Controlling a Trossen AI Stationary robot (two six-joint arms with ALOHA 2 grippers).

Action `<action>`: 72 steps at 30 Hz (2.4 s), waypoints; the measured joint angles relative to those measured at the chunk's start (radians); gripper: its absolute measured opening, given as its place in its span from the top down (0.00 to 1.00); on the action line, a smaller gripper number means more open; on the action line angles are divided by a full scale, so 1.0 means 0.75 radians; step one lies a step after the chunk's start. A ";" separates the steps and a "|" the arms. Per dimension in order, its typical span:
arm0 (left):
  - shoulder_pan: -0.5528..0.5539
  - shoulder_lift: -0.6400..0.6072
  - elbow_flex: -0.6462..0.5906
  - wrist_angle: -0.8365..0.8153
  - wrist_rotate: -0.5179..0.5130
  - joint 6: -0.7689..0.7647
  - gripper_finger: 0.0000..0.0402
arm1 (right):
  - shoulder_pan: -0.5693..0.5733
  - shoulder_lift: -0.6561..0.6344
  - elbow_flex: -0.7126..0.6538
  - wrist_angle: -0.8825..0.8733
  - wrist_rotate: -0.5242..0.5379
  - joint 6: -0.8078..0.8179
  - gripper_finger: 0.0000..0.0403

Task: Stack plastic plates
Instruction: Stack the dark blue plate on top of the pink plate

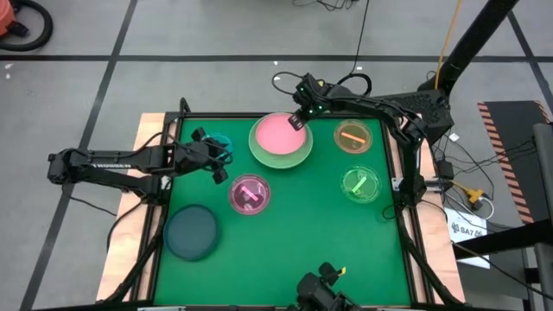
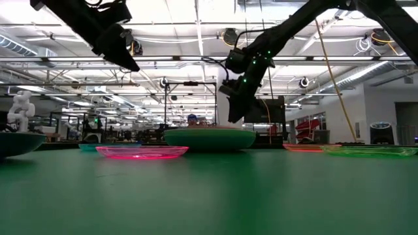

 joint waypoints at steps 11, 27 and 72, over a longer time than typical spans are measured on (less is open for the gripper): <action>-0.010 -0.001 0.000 -0.275 0.080 -0.422 0.63 | 0.160 -0.187 -0.050 0.050 -0.002 -0.141 0.75; -0.297 -0.001 0.000 -0.381 0.327 -0.796 0.63 | 0.466 -0.765 -0.978 0.911 -0.048 -0.464 0.75; -0.695 0.295 0.001 -0.762 0.420 -0.592 0.63 | 0.554 -1.241 -1.085 0.811 -0.079 -0.667 0.75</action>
